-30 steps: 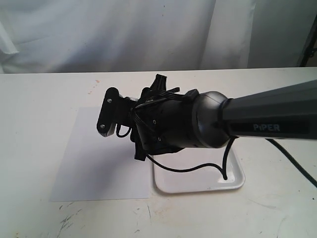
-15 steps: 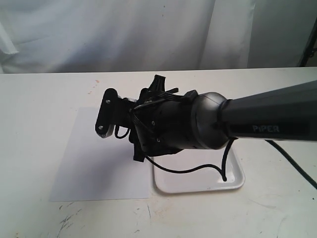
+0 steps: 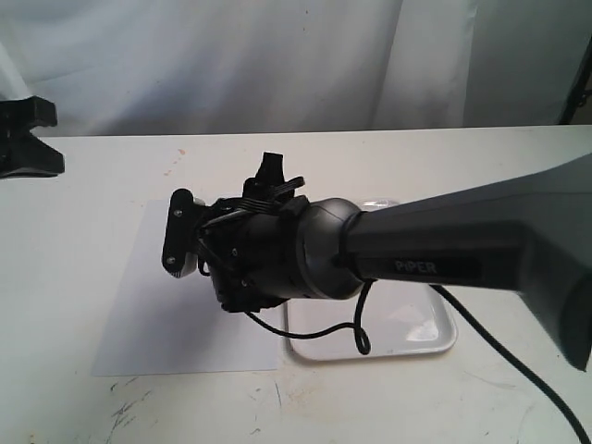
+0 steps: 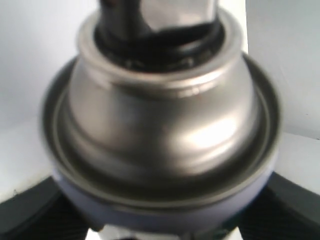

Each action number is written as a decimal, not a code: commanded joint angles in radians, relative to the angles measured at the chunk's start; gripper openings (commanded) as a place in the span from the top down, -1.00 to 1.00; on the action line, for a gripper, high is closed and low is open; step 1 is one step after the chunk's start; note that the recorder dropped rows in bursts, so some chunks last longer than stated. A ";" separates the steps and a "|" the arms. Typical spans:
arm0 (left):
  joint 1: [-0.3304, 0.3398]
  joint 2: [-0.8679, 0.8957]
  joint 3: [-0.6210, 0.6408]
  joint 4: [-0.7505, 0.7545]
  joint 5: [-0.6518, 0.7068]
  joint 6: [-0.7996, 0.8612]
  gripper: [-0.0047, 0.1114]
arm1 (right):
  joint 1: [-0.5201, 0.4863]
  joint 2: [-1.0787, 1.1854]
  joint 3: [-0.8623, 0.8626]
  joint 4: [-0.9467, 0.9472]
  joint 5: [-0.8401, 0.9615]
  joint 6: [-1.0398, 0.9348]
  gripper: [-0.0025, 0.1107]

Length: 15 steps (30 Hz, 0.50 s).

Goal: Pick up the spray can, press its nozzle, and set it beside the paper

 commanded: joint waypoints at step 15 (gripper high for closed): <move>0.094 0.567 -0.257 -0.467 0.482 0.362 0.92 | 0.001 -0.011 -0.015 0.120 0.008 -0.094 0.96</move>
